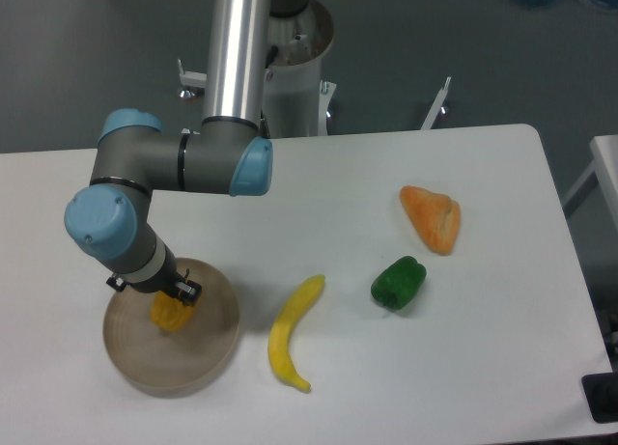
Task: Place the yellow pepper on the plate
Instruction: 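Lower the yellow pepper onto the plate and open the gripper, then lift the open gripper up and away from the plate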
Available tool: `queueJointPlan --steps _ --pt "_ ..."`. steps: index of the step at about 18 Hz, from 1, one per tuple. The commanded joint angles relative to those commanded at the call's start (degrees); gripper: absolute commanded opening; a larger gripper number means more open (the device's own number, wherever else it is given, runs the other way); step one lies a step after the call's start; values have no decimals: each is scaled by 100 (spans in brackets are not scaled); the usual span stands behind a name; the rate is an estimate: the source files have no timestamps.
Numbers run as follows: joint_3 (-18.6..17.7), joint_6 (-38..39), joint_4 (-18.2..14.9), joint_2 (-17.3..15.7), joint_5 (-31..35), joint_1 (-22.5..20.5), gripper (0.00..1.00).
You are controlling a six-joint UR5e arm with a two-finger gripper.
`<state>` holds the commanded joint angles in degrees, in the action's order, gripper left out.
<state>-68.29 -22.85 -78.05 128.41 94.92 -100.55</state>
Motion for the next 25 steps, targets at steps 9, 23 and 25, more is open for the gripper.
queueJointPlan --steps 9,23,25 --pt "88 -9 79 -97 9 -26 100" --pt "176 -2169 79 -571 97 -1510 100" --pt "176 -2494 158 -554 123 -1678 100"
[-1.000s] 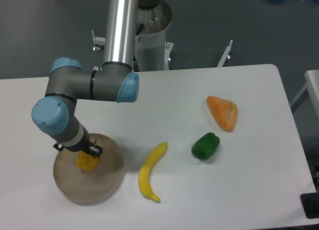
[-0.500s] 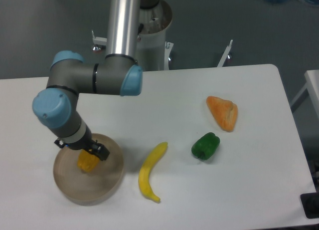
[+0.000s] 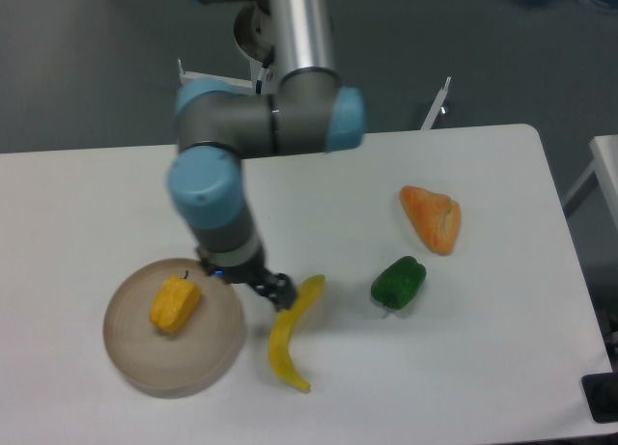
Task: Place the yellow pepper on the plate
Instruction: 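Lift the open gripper up and away from the plate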
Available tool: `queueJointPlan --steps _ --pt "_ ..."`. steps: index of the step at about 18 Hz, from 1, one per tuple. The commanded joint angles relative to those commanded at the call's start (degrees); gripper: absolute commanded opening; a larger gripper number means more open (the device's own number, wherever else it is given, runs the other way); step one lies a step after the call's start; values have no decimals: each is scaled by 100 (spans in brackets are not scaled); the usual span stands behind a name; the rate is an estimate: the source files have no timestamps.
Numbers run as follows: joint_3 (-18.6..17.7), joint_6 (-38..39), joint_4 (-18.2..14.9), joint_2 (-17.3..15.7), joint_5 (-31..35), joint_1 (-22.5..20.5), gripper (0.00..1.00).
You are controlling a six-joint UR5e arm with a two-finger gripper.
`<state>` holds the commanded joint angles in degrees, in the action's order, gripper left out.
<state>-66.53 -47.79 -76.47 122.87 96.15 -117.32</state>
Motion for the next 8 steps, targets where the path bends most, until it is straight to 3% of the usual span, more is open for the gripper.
queueJointPlan --steps 3,8 --pt "-26 -519 -8 9 0 -159 100" --pt "-79 -556 193 0 0 -212 100"
